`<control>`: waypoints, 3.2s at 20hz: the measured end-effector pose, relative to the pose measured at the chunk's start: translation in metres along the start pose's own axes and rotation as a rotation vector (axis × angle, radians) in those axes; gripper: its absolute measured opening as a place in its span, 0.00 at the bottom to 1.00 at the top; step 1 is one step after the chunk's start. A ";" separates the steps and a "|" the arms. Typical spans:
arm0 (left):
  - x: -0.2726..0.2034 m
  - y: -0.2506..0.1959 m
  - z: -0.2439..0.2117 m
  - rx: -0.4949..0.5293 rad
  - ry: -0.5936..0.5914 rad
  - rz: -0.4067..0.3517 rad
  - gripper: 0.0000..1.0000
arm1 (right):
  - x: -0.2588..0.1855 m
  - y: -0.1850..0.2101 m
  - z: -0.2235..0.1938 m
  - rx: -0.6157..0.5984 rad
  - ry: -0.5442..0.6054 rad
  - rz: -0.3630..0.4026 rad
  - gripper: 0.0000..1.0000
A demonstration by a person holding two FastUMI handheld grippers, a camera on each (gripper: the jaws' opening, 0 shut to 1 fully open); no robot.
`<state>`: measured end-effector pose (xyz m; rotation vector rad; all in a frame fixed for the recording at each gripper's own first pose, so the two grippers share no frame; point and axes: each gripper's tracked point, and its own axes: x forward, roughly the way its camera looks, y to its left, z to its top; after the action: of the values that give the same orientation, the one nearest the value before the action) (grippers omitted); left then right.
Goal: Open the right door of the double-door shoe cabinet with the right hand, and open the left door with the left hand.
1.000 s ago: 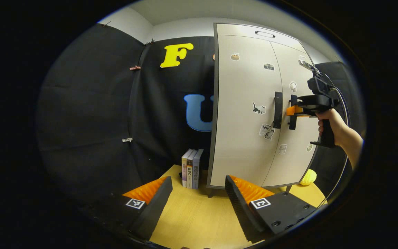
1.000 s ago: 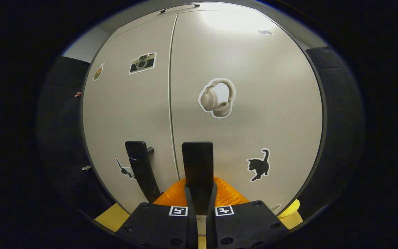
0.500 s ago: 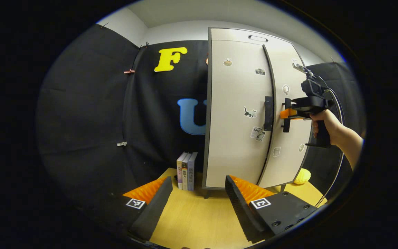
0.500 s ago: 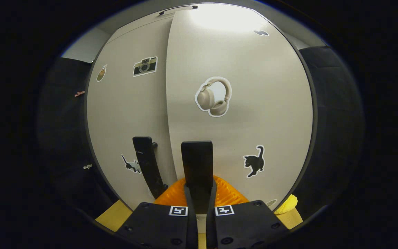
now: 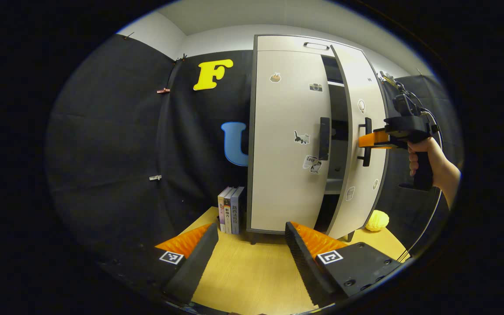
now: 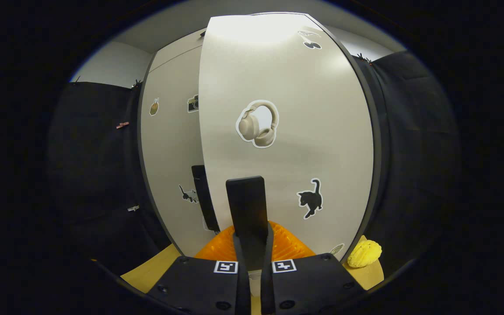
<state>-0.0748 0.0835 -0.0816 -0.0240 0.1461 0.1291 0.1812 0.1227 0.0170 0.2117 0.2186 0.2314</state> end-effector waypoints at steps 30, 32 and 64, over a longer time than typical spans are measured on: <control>-0.065 -0.164 -0.008 0.073 -0.004 -0.077 0.95 | -0.080 -0.119 0.017 0.083 -0.096 -0.095 0.11; -0.062 -0.161 -0.005 0.083 -0.006 -0.088 0.95 | -0.079 -0.123 0.016 0.067 -0.100 -0.116 0.08; 0.158 -0.120 0.095 0.130 -0.046 -0.257 0.95 | -0.150 -0.061 -0.052 -0.053 -0.053 -0.344 1.00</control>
<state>0.1090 -0.0123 -0.0095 0.0900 0.1039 -0.1366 0.0390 0.0368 -0.0182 0.1243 0.1929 -0.1094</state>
